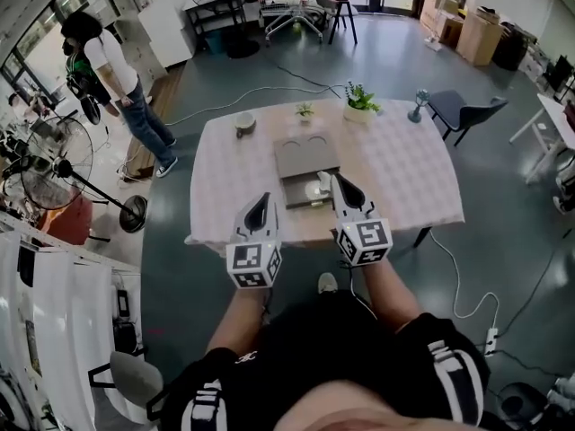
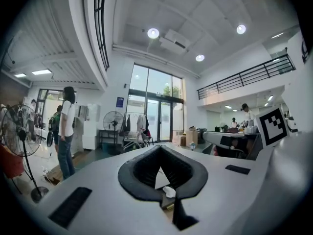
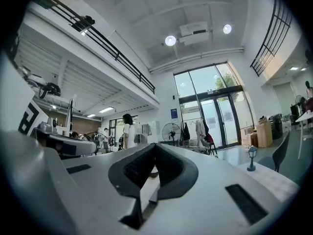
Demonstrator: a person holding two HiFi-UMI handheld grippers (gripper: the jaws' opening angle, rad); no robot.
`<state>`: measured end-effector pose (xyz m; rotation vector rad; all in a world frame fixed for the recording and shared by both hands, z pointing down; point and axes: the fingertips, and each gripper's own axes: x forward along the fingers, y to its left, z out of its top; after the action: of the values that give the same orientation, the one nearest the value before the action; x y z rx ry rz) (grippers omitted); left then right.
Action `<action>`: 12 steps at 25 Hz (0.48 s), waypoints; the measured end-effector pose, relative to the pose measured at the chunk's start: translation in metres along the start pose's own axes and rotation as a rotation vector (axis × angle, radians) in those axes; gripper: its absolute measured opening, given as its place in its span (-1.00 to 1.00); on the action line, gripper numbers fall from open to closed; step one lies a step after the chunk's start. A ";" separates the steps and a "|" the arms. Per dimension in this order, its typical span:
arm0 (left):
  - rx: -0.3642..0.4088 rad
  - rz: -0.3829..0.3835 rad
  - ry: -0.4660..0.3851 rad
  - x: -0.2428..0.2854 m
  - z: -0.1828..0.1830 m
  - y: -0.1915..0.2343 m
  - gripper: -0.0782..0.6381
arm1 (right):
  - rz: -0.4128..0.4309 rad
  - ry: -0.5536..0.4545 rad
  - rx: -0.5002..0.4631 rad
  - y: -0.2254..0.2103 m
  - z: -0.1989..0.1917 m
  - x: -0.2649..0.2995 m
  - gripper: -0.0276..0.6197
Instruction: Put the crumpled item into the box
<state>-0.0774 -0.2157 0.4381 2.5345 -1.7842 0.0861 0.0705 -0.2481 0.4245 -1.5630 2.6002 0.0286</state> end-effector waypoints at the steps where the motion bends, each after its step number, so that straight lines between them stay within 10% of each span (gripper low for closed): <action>1: 0.001 0.007 -0.001 0.013 0.005 0.000 -0.79 | 0.010 -0.001 -0.002 -0.009 0.003 0.009 -0.91; 12: 0.006 0.007 0.019 0.093 0.017 0.016 -0.79 | 0.038 0.012 -0.002 -0.051 0.004 0.084 -0.91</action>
<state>-0.0602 -0.3097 0.4276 2.5235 -1.7885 0.1161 0.0770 -0.3455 0.4145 -1.5194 2.6400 0.0249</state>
